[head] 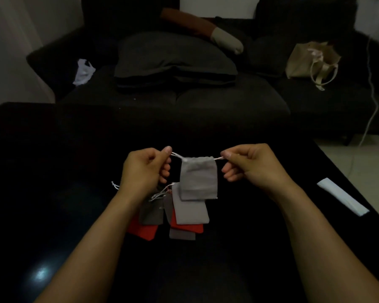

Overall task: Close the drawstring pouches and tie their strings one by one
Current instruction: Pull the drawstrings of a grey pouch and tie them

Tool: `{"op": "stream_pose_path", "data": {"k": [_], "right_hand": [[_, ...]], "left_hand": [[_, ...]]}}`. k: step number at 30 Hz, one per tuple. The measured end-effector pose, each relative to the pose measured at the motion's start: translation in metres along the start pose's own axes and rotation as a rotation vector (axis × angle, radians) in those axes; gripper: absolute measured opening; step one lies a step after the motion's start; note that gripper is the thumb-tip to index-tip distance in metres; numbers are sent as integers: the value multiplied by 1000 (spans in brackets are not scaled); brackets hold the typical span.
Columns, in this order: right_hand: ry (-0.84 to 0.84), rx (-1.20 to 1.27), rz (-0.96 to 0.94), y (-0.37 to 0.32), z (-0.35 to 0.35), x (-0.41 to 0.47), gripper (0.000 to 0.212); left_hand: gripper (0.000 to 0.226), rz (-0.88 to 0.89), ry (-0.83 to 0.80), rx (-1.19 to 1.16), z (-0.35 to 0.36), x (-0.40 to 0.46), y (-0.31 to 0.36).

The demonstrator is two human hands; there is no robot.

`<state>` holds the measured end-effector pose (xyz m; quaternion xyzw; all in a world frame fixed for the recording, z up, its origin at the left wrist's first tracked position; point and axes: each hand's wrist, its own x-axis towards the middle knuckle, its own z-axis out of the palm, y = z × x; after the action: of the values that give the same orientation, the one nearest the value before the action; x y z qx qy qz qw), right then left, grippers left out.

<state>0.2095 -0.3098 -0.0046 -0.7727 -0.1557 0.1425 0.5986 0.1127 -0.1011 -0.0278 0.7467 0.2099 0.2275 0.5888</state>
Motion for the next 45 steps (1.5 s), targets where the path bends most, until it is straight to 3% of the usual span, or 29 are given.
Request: {"op": "stream_pose_path", "data": {"k": [6,9,12,15,17,19,22,32,37,39,43,45], "right_hand": [[-4,-74,12,8,-2,3,23],[23,-160,-40,9,9,4,14],[-101,-278,-135,11,19,5,53],[-300,-266,-197,5,26,0,65],[-400,-228,-195,1,29,-4,58],[-459,-225,-169,-2,30,-7,38],[-441,-286,-110,-2,27,-10,15],[-251,-249,-131,-6,14,-7,25],[-154,-131,-103,-12,0,-4,22],[-158,15,-50,-14,4,-6,23],[-330,642,85,-23,15,-14,31],[-354,756,90,-26,18,-14,36]], "left_hand": [[31,-269,-121,-379,-4,5,4],[34,-337,-236,-488,2,0,9],[51,-333,-306,-507,7,-5,15],[46,-341,-337,-589,8,-6,18],[40,-387,-345,-678,8,-5,20],[37,-436,-313,-723,8,-6,20],[31,-488,-236,-763,8,-4,18],[23,-444,-153,-885,3,4,11],[24,-460,106,-1102,-13,10,14],[24,-431,94,-1081,-12,10,13],[28,-434,-33,-1040,-3,7,12],[27,-449,-44,-1105,-1,6,14]]}}
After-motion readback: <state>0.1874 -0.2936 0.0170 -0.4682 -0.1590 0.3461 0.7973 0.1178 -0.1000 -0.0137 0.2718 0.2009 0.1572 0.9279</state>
